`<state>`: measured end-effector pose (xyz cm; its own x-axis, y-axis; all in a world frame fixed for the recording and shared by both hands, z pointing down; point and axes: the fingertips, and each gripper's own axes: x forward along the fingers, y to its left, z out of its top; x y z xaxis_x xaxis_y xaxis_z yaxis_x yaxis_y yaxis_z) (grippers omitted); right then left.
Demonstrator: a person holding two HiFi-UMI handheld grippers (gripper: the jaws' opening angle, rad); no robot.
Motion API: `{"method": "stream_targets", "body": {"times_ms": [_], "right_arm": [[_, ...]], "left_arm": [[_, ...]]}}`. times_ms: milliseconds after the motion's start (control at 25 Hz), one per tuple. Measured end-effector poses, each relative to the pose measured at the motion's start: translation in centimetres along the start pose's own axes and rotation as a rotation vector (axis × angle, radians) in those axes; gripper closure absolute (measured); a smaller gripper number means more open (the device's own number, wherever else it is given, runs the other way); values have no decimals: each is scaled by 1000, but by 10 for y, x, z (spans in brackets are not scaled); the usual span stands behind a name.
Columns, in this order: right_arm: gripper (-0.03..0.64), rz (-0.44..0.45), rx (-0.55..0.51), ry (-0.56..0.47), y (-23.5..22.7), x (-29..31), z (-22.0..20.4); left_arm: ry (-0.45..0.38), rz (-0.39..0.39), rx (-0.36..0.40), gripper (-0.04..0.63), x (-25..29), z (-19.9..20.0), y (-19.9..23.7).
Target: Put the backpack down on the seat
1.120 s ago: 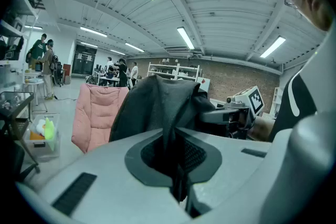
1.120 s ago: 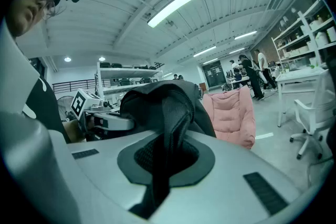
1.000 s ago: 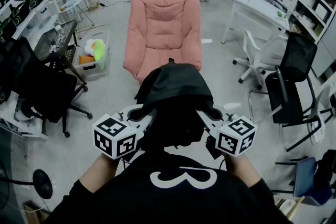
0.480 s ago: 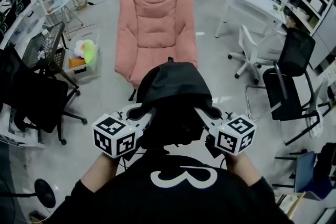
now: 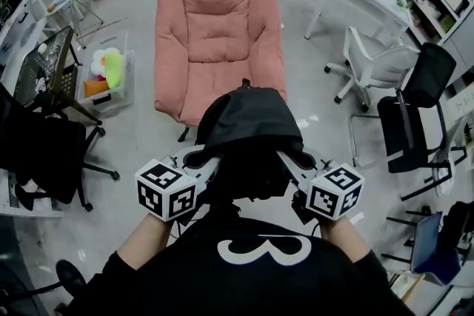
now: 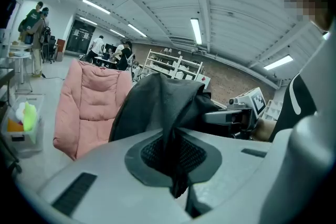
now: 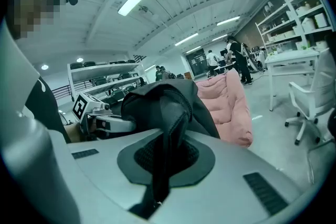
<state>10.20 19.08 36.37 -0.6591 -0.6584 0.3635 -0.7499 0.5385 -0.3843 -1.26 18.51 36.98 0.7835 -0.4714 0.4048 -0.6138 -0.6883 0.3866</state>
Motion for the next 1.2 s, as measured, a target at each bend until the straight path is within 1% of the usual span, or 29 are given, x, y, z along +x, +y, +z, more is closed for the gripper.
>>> {"method": "stream_targets", "body": {"times_ms": [200, 320, 640, 880, 1200], "right_arm": [[603, -26, 43, 35, -36, 62, 20], [603, -32, 53, 56, -51, 92, 32], [603, -38, 54, 87, -69, 166, 56], [603, -37, 41, 77, -73, 204, 71], [603, -13, 33, 60, -75, 226, 91]], "left_arm": [[31, -12, -34, 582, 33, 21, 66], [36, -9, -50, 581, 47, 33, 97], [28, 5, -59, 581, 59, 55, 173], [23, 22, -51, 581, 61, 70, 211], [13, 44, -19, 581, 59, 92, 234]]}}
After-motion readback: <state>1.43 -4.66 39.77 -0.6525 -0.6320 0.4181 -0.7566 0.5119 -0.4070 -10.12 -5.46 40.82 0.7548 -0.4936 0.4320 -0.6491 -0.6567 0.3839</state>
